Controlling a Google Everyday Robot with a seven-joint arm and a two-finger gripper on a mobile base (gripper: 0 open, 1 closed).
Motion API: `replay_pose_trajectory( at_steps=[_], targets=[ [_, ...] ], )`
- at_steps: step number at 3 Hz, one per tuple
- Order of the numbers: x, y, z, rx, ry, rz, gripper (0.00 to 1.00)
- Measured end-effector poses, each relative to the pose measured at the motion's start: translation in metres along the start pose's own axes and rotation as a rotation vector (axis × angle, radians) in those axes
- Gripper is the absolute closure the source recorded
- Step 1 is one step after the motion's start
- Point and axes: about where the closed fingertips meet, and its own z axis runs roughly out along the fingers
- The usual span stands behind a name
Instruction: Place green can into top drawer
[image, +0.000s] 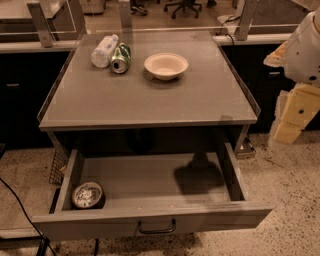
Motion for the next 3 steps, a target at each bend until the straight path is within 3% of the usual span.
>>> replay_pose_trajectory(
  at_steps=[2,3],
  targets=[
    [-0.018,-0.020,0.006,0.044,-0.035,0.012,0.00],
    [-0.054,-0.058,0.020,0.107,-0.094,0.030,0.00]
  ],
)
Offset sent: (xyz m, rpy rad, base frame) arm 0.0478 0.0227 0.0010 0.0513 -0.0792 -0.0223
